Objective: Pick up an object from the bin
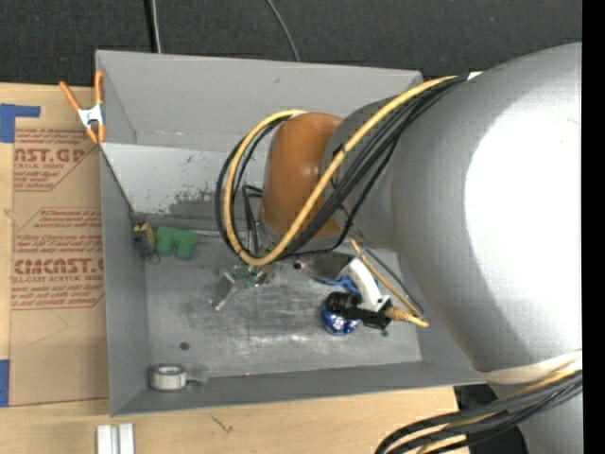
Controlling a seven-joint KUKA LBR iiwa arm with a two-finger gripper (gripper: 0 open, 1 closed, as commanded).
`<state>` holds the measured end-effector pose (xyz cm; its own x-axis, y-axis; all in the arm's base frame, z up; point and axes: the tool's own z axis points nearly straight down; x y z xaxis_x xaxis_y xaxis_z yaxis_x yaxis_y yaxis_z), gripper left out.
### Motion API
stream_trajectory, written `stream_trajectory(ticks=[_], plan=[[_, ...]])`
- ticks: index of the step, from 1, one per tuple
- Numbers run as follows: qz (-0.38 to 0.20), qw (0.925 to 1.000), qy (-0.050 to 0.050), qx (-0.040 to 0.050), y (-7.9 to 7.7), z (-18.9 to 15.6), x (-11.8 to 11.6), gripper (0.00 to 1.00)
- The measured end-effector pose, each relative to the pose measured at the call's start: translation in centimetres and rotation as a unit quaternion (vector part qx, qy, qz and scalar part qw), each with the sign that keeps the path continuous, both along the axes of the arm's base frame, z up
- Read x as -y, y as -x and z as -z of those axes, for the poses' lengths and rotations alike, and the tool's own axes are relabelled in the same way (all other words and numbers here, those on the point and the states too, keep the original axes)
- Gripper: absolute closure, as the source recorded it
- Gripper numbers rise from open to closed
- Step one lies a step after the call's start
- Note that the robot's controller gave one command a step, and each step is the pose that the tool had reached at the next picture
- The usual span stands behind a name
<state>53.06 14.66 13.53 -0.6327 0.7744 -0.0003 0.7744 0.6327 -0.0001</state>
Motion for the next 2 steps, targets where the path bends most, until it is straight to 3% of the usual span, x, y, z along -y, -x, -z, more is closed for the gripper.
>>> stream_trajectory(ticks=[1, 2], plan=[[0.004, 1.0000, 0.002, -0.0037, 2.6, 3.3, 5.2, 0.00], [-0.017, 0.9999, 0.002, 0.0005, 1.3, 1.0, 17.7, 0.00]])
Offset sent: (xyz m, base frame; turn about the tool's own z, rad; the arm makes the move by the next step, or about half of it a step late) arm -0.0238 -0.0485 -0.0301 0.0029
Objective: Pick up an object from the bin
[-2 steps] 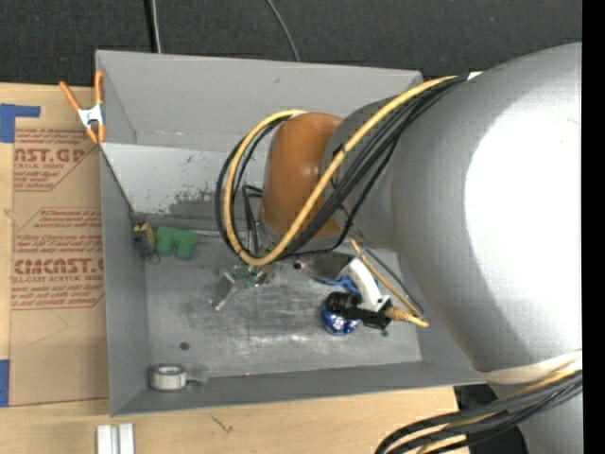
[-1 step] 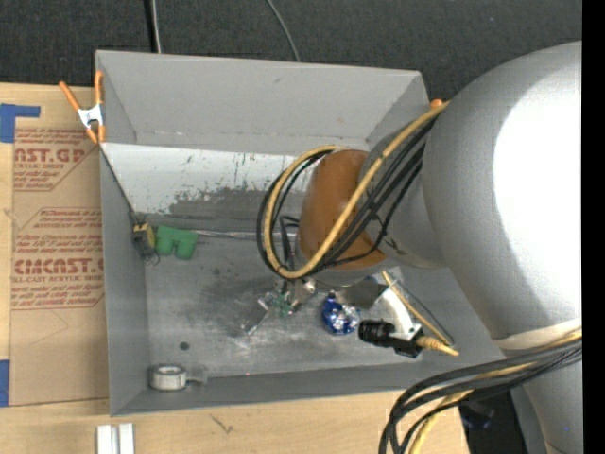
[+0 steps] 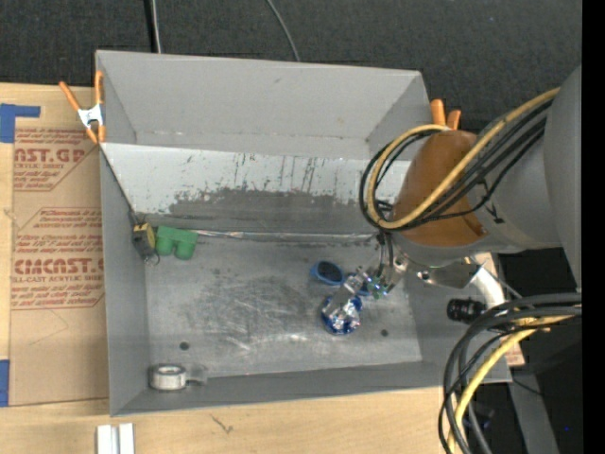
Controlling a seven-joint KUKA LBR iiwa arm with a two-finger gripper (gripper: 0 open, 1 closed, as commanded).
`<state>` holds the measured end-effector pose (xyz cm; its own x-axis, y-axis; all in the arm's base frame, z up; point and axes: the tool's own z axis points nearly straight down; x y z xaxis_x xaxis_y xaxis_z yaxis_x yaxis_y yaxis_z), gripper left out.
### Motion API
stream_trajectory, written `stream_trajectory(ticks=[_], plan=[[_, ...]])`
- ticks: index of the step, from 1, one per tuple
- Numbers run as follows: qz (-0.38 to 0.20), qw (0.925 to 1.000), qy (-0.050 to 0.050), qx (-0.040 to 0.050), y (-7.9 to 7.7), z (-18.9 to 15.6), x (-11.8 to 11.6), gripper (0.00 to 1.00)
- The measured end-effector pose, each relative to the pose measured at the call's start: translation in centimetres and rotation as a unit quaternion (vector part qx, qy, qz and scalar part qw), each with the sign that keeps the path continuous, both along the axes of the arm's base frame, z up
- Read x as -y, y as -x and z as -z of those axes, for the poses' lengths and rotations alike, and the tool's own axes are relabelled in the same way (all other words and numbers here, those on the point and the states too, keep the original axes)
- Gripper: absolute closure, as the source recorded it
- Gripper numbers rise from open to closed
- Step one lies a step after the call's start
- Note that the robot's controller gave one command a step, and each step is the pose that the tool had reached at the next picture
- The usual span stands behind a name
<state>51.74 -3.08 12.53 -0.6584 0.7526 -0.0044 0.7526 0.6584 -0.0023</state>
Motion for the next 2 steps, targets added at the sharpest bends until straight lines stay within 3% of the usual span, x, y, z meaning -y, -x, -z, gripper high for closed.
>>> stream_trajectory(ticks=[1, 2], plan=[[0.071, 0.9975, -0.003, 0.0011, 0.44, 5.32, 1.50, 0.00], [0.071, 0.9975, -0.003, 0.0035, 0.29, 5.13, 1.50, 1.00]])
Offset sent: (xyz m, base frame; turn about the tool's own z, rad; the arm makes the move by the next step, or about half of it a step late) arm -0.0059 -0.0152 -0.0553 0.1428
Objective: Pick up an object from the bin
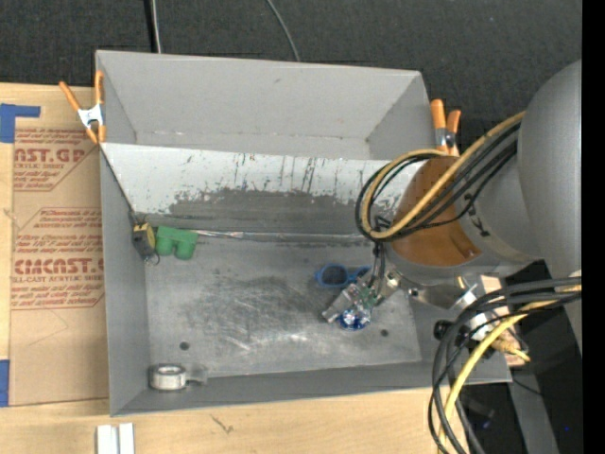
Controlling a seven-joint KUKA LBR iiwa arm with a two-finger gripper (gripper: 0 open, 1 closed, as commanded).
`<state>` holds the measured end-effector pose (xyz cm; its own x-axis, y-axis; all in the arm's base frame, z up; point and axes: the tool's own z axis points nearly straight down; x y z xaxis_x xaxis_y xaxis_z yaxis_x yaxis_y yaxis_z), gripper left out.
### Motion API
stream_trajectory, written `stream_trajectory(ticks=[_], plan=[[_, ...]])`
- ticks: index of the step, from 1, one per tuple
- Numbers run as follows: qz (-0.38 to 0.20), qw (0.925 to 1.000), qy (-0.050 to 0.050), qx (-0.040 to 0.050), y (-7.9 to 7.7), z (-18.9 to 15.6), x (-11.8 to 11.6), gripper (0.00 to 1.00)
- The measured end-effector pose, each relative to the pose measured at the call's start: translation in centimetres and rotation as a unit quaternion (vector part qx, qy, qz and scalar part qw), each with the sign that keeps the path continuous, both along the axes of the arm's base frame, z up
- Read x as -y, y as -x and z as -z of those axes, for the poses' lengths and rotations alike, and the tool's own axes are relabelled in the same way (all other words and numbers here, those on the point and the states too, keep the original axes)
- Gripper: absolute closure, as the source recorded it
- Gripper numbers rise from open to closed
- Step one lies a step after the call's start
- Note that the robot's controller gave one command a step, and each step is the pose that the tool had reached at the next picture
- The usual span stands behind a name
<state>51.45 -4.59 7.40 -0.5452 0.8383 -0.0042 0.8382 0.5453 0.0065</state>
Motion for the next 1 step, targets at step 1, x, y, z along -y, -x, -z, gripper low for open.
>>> stream_trajectory(ticks=[1], plan=[[0.023, 0.9997, 0.000, -0.0008, 2.47, -14.07, -2.70, 1.00]])
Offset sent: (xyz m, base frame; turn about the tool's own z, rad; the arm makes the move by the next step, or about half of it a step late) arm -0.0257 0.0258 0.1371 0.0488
